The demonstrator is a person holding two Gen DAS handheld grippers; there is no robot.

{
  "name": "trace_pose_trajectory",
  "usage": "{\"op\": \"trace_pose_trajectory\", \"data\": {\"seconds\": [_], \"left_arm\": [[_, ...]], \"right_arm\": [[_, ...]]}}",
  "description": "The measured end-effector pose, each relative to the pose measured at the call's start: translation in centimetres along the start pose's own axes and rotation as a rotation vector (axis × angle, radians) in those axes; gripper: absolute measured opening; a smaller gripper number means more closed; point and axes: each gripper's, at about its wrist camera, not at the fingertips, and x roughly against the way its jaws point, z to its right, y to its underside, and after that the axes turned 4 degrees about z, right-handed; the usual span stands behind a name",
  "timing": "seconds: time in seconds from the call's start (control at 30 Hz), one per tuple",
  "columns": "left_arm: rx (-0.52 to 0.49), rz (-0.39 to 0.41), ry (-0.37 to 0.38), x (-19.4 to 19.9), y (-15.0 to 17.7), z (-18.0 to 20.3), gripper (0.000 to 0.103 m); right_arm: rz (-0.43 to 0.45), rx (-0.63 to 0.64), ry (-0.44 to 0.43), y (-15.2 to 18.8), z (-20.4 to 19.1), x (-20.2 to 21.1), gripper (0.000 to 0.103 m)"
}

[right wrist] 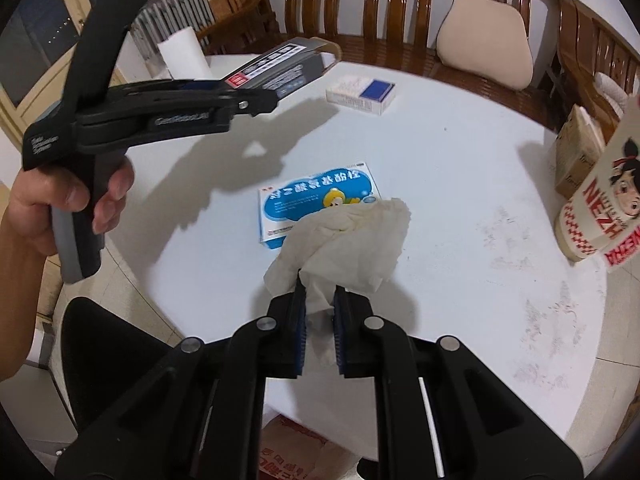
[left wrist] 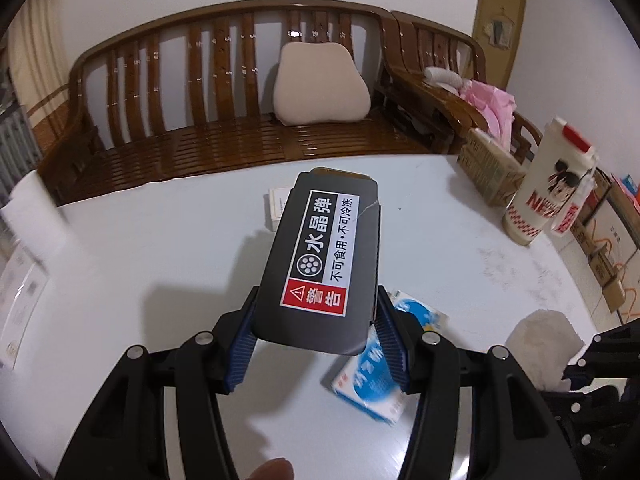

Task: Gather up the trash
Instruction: 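Carry the tissue and grey box down over the white plastic bag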

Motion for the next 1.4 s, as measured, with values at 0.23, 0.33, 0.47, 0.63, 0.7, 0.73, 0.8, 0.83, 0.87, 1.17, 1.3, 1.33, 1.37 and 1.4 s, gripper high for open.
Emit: {"op": "trace_pose_trajectory", "data": {"seconds": [0.23, 0.33, 0.47, 0.63, 0.7, 0.73, 0.8, 0.83, 0.87, 1.17, 1.3, 1.33, 1.37, 1.4], "left_arm": [[0.025, 0.029, -0.052, 6.9, 1.3, 2.1, 0.053], [0.037, 0.039, -0.055, 9.1, 2.2, 2.9, 0.053], [0.049, 0.055, -0.057, 12.4, 4.0, 4.1, 0.053], [0.056, 0.076, -0.077, 16.0, 6.9, 5.4, 0.053], [0.054, 0.077, -0.084, 17.0, 7.9, 6.1, 0.053], [0.055, 0.074, -0.076, 17.5, 8.8, 6.6, 0.053], [0.056, 0.068, -0.068, 18.2, 9.9, 7.3, 0.053], [0.052, 0.065, -0.066, 18.7, 10.8, 7.9, 0.053], [0.05, 0.062, -0.062, 18.9, 11.4, 8.2, 0.053], [0.048, 0.0, -0.012, 19.6, 18.2, 12.0, 0.053], [0.036, -0.053, 0.01, 18.7, 21.3, 13.6, 0.053], [0.036, -0.067, 0.013, 18.3, 22.0, 13.9, 0.053], [0.042, -0.086, 0.017, 17.8, 22.7, 14.1, 0.053], [0.048, -0.104, 0.021, 17.3, 23.5, 14.2, 0.053]], "right_arm": [[0.051, 0.033, -0.023, 1.2, -1.2, 4.8, 0.011], [0.068, 0.056, -0.029, 2.1, -1.9, 6.7, 0.011], [0.085, 0.07, -0.04, 3.4, -2.5, 8.8, 0.011], [0.106, 0.084, -0.044, 5.1, -3.2, 10.9, 0.011], [0.109, 0.1, -0.044, 6.1, -3.5, 11.7, 0.011], [0.11, 0.105, -0.045, 6.6, -3.7, 12.0, 0.011], [0.11, 0.115, -0.046, 7.8, -4.1, 12.6, 0.011], [0.109, 0.118, -0.047, 8.3, -4.2, 12.8, 0.011], [0.106, 0.123, -0.047, 9.0, -4.4, 13.1, 0.011], [0.057, 0.149, -0.058, 14.9, -5.4, 13.2, 0.011], [0.024, 0.146, -0.065, 17.7, -5.7, 12.4, 0.011], [0.012, 0.145, -0.064, 18.5, -5.8, 12.0, 0.011], [0.004, 0.145, -0.063, 19.1, -5.8, 11.8, 0.011], [-0.004, 0.143, -0.065, 19.6, -5.8, 11.4, 0.011]]}}
